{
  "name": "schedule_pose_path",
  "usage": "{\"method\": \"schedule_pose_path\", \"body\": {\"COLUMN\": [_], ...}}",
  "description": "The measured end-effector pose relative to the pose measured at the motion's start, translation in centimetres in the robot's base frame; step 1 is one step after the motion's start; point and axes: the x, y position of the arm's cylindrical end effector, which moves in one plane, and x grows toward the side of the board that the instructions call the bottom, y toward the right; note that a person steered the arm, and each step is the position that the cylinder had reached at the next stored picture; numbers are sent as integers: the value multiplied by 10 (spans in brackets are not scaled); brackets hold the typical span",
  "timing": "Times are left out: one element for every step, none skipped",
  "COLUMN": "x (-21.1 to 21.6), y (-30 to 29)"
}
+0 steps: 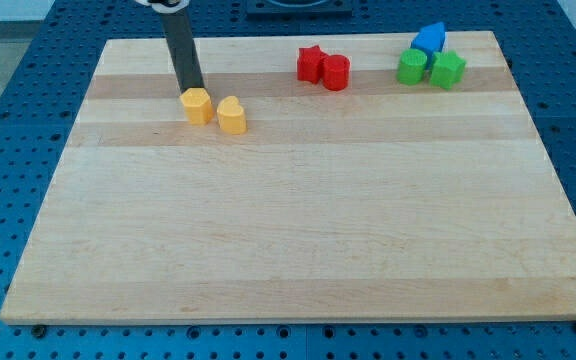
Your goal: Push the yellow blocks to the center
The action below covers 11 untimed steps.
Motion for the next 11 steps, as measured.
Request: {"method": "schedule_pose_path", "body": {"x": [0,0,9,21,27,31,46,61,74,86,101], "y": [-10,-10,-10,-10,-4,15,33,52,75,100,125]}}
